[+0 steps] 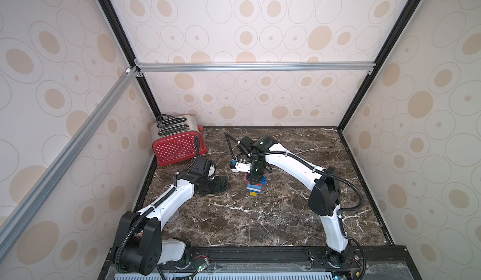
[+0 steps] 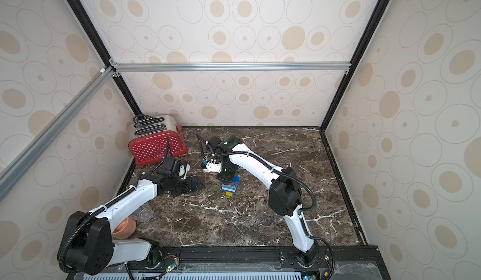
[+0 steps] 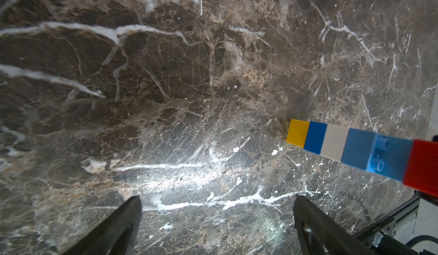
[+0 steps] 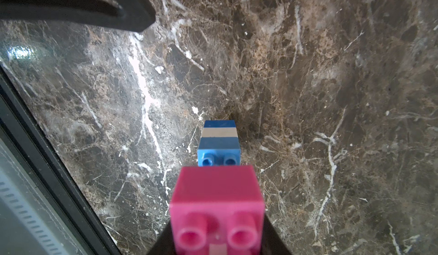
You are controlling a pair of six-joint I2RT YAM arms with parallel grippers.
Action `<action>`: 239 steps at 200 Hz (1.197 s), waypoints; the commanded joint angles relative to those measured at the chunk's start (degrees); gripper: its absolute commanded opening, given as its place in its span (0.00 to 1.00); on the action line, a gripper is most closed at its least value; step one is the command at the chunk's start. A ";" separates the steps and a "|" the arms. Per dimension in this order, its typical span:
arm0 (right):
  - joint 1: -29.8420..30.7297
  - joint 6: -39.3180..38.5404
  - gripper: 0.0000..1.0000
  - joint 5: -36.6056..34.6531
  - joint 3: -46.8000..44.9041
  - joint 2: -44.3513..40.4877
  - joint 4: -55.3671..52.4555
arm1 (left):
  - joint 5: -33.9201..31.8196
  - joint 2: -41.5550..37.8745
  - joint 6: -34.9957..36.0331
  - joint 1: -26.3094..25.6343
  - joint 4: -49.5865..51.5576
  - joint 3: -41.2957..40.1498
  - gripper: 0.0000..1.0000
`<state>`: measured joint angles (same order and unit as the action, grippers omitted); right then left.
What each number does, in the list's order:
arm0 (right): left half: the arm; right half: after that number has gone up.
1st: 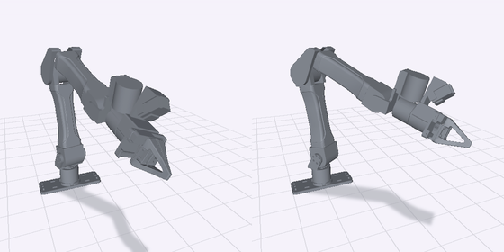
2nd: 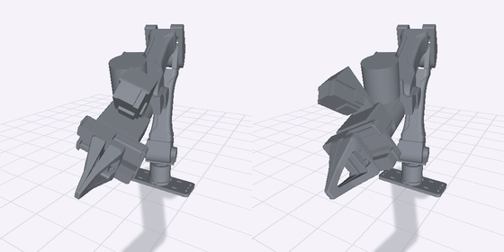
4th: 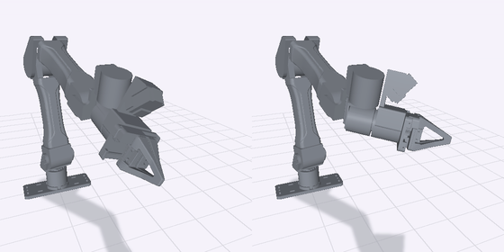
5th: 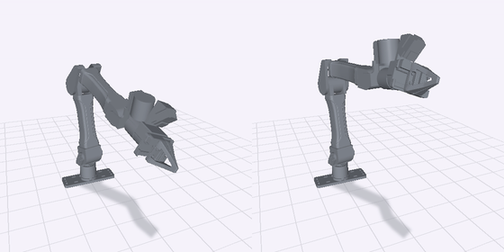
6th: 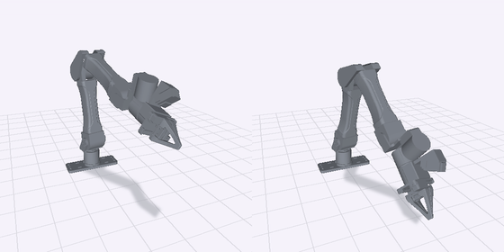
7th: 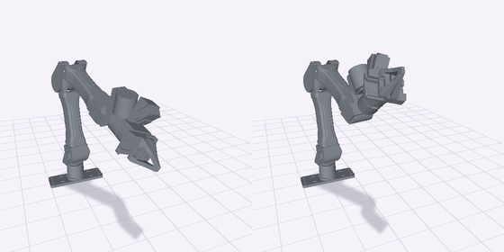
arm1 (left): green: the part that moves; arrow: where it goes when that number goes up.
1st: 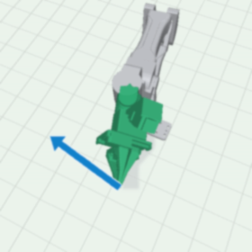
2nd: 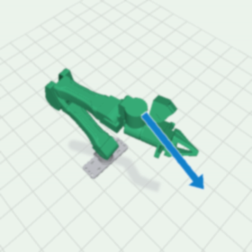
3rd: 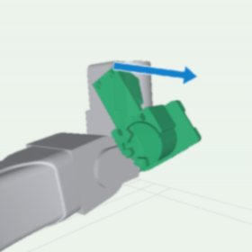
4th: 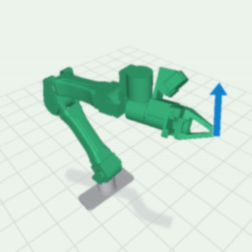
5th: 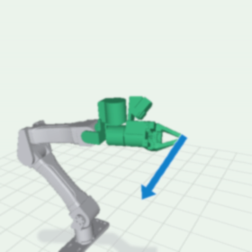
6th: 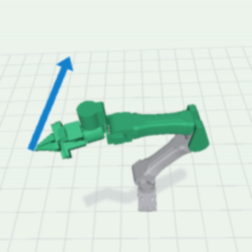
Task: Assemble a carrot with lego
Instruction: Assemble the lego brick with the lego brick.
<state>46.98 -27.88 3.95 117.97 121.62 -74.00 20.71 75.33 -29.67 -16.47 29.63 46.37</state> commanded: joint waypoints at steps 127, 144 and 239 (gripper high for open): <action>-0.88 0.26 0.67 1.19 -3.56 -7.64 4.25 | -0.17 -0.36 1.46 0.40 0.86 0.73 0.99; -1.54 1.26 0.70 1.51 -7.67 -11.64 7.52 | -0.18 -0.36 1.55 0.45 0.94 0.74 0.99; -3.84 12.98 0.82 7.05 -57.34 -43.24 48.30 | 0.49 0.34 2.50 0.45 1.53 2.14 0.99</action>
<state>43.51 -19.27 8.40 70.30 84.75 -41.82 20.91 75.33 -29.08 -16.47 29.67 46.41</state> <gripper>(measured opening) 0.807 0.992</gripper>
